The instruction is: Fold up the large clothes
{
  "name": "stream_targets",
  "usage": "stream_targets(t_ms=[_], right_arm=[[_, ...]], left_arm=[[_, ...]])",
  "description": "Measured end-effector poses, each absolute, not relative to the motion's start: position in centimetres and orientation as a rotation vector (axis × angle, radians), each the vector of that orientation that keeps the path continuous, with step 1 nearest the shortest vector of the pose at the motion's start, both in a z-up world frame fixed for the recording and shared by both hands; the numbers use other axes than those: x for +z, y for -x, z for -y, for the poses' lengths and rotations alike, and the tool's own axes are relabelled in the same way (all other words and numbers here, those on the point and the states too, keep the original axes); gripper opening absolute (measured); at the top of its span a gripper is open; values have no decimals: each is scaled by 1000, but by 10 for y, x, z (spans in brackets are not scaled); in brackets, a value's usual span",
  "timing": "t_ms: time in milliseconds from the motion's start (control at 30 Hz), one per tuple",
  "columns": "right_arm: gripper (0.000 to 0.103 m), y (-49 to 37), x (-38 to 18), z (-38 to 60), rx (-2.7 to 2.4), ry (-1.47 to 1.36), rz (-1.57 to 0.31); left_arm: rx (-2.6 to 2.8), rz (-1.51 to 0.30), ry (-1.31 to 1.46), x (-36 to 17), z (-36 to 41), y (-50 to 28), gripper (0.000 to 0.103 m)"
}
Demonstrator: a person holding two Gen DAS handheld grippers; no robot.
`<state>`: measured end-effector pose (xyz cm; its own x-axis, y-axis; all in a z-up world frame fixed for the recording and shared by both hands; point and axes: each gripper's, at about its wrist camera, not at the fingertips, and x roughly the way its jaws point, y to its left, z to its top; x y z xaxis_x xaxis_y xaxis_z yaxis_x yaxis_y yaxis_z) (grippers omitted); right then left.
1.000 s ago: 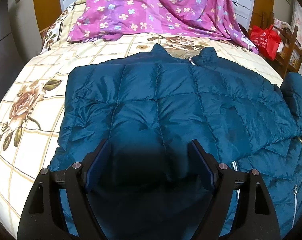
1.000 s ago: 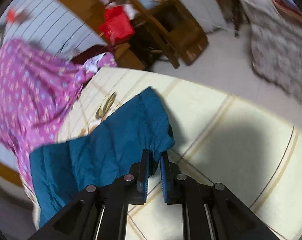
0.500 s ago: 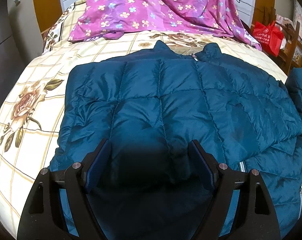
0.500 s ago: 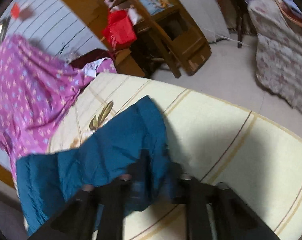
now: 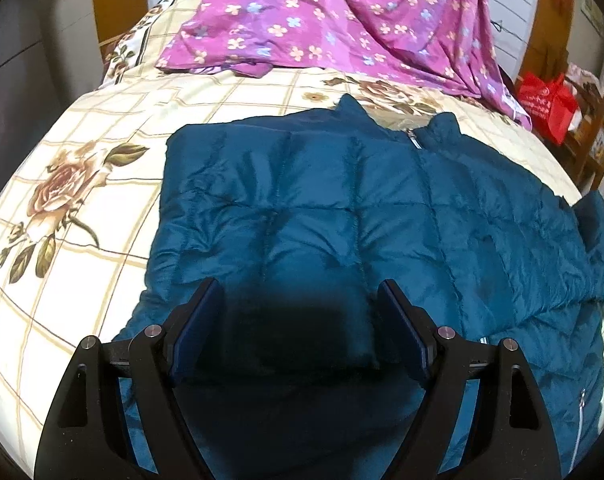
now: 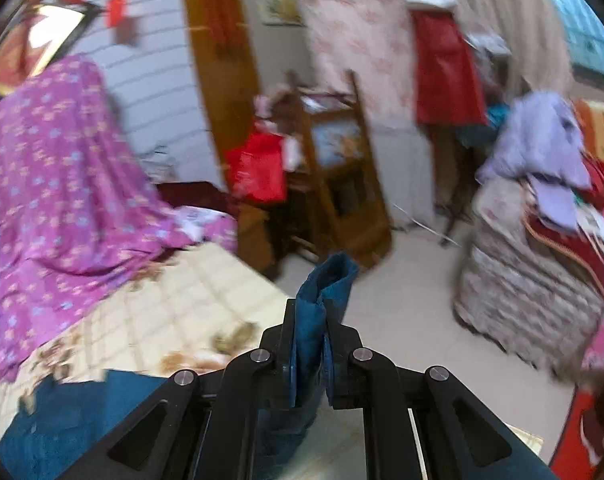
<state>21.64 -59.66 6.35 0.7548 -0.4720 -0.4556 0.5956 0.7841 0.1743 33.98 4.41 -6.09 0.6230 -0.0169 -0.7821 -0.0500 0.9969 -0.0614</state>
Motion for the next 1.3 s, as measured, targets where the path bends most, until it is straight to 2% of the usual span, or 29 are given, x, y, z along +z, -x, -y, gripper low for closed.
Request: stream_targets(t_ms=[133,233,533,800,867,900,933,1000,1200,1300], right_arm=[[9,-236,80,515,-370,-280,-389],[9,-256,67,444,-195,-271,-415],[9,-309,-40,252,223,-266,-583],[10,-317,-112,142,427,-123,-749],[18,-311,-117,134,419,-82,-754],[34,-308,-116,135,429,-90,-748],[57,-305,-114,137,429,-97,-739],[76,-299,-106,142,400,-82,-718],[76,-251,-83,163,281,115,-677],[76,-232,-96,183,116,268,-712]], left_arm=[[15,-906,58,-62,-43,-341,81],[-12,-926,34,-66,-36,-342,81],[-10,-958,43,-68,-38,-349,81],[-18,-976,63,-73,-39,-358,81],[-23,-981,83,-73,-40,-359,81],[-25,-981,96,-73,-42,-359,81],[-28,-981,114,-72,-44,-360,81],[-34,-979,150,-72,-48,-361,81],[-122,-959,203,-67,-41,-359,81],[-217,-947,213,-65,-21,-361,81]])
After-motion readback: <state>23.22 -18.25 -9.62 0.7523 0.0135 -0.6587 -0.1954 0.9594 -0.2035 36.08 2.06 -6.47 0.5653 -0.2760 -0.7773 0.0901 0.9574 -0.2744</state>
